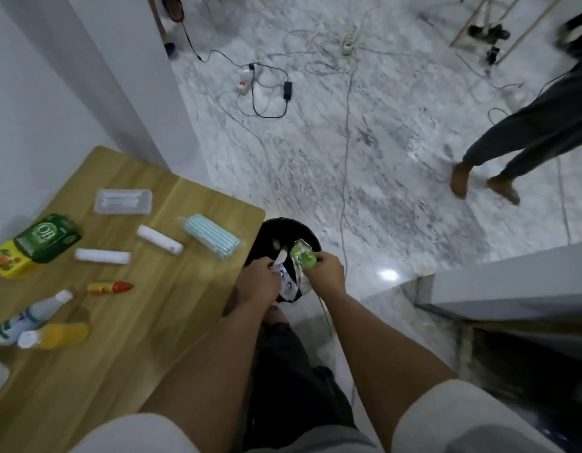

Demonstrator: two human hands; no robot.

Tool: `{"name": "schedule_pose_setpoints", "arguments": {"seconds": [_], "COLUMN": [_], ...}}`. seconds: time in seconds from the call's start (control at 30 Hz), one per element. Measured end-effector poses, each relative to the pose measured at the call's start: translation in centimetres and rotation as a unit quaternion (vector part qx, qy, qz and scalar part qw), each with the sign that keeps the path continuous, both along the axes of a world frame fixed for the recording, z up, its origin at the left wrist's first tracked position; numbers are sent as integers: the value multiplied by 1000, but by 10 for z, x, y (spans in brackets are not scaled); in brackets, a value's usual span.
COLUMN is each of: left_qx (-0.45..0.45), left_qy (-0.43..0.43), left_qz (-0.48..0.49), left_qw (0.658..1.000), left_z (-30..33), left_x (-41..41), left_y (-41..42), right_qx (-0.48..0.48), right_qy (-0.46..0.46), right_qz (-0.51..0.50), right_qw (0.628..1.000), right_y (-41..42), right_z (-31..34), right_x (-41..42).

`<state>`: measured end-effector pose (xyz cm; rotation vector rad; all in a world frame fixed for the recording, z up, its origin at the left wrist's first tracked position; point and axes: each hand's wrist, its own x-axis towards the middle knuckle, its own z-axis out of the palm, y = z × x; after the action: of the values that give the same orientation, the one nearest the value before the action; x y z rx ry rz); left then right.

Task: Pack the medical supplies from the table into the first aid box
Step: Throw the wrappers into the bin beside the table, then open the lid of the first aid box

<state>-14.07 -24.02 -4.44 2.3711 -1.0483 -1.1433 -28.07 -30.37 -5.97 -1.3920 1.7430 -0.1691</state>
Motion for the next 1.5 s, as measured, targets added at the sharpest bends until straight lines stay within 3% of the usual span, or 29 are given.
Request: {"name": "schedule_pose_setpoints", "arguments": {"seconds": [0.2,0.37,0.53,0.77,0.97,1.1,1.23,1.3,1.4,1.5], "left_qx": [-11,-35,-93,-136,-125,-117,-95,-95,-145,-196], "left_qy": [15,3,-4,-128,-234,-253,-243,-227,-212,-261], "left_qz": [27,21,85,217,398,475,491,497,489,501], "left_qw": [999,999,992,958,879,835,831,832,833,801], "left_z": [2,29,86,172,199,188,132,97,51,21], "left_x": [-3,9,43,156,246,275,295,301,303,299], "left_y": [-49,-45,-6,129,311,403,457,469,467,463], "right_qx": [20,-18,-113,-217,-263,-200,-152,-164,-229,-252], "right_qy": [69,48,12,-69,-157,-141,-139,-143,-168,-185], "right_qz": [42,86,190,379,521,616,613,589,576,576], "right_qw": [996,995,975,897,797,749,763,778,767,755], "right_y": [-43,-32,2,87,195,260,313,333,349,351], "right_z": [3,25,76,151,192,186,131,96,56,44], "right_x": [1,15,65,201,314,372,405,407,411,418]}}
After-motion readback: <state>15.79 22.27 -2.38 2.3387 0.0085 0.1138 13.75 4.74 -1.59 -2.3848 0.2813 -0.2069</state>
